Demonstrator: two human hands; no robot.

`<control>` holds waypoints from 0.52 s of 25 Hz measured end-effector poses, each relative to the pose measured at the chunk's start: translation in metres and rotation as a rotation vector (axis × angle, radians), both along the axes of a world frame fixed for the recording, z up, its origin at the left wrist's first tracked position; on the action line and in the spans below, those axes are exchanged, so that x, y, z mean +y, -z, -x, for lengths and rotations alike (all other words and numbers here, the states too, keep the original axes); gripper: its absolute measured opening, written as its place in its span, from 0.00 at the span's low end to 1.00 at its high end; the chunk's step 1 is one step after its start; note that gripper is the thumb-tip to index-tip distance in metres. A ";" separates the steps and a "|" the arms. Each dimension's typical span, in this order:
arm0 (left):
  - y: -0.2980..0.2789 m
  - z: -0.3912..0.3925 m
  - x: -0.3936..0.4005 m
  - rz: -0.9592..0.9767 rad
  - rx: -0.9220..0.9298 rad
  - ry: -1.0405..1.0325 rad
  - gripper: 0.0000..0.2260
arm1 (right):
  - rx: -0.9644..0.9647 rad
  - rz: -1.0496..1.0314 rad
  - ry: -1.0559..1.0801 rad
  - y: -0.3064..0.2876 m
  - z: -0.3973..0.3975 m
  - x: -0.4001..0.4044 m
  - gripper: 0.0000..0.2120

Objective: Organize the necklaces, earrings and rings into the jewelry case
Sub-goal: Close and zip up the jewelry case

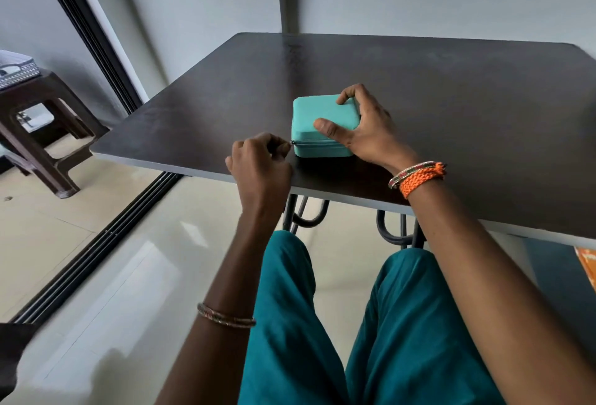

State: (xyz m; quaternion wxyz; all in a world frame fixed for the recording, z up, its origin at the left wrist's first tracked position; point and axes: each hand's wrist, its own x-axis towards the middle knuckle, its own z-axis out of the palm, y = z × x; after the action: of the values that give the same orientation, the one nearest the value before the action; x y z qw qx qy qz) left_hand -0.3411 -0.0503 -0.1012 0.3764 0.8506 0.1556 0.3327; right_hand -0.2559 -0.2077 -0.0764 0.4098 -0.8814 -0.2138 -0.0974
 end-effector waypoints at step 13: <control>-0.014 0.013 -0.031 0.254 0.025 0.375 0.07 | 0.157 -0.095 0.002 0.001 0.022 -0.010 0.24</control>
State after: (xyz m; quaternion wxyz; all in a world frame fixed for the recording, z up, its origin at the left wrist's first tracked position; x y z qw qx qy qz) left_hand -0.3541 -0.0814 -0.0870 0.5337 0.8144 0.0399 0.2240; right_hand -0.2777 -0.2180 -0.0771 0.4666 -0.8660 -0.1755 -0.0385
